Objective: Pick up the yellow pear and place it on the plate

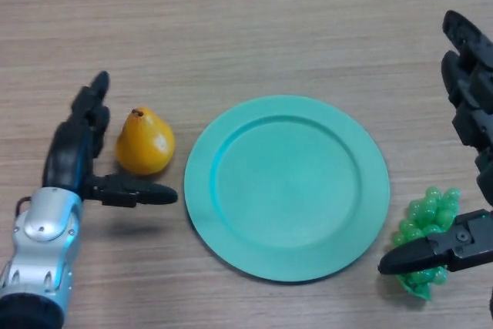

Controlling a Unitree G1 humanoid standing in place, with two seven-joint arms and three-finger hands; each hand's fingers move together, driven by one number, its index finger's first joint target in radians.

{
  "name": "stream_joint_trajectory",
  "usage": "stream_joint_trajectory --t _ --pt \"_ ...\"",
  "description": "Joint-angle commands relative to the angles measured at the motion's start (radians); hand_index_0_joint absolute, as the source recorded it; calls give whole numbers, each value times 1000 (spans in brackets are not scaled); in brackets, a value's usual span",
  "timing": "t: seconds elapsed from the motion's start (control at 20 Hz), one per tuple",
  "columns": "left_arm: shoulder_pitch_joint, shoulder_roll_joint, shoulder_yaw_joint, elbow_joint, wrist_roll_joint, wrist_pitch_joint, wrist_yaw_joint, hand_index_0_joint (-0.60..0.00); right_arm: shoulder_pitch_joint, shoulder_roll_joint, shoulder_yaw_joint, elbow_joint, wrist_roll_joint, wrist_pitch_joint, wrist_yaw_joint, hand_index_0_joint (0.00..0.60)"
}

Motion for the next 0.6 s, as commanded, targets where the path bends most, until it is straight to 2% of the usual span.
stream_joint_trajectory --t 0.05,0.2,0.3,0.35,0.4,0.45,0.55,0.6 --pt "-143 41 30 78 31 -202 13 0 -12 -20 -71 -84 24 -82 -23 0" --pt "-208 23 24 210 49 -277 23 0 -5 -22 -104 -111 44 -55 -10 0" --pt "-217 19 20 232 60 -308 31 -200 -8 -22 -110 -114 41 -56 -11 0" --pt "-224 14 14 255 79 -344 46 -351 -7 -20 -110 -113 30 -68 -12 0" --pt "-228 11 2 276 112 -376 69 -449 -4 -17 -110 -116 21 -76 -13 0" --pt "-226 4 -19 309 167 -406 62 -600 8 -11 -109 -126 2 -88 -15 0" --pt "-213 9 -10 297 163 -376 0 -600 22 -1 -100 -143 3 -78 -16 0" --pt "-213 14 -9 298 171 -370 -2 -600 22 -2 -96 -149 1 -69 -17 0"
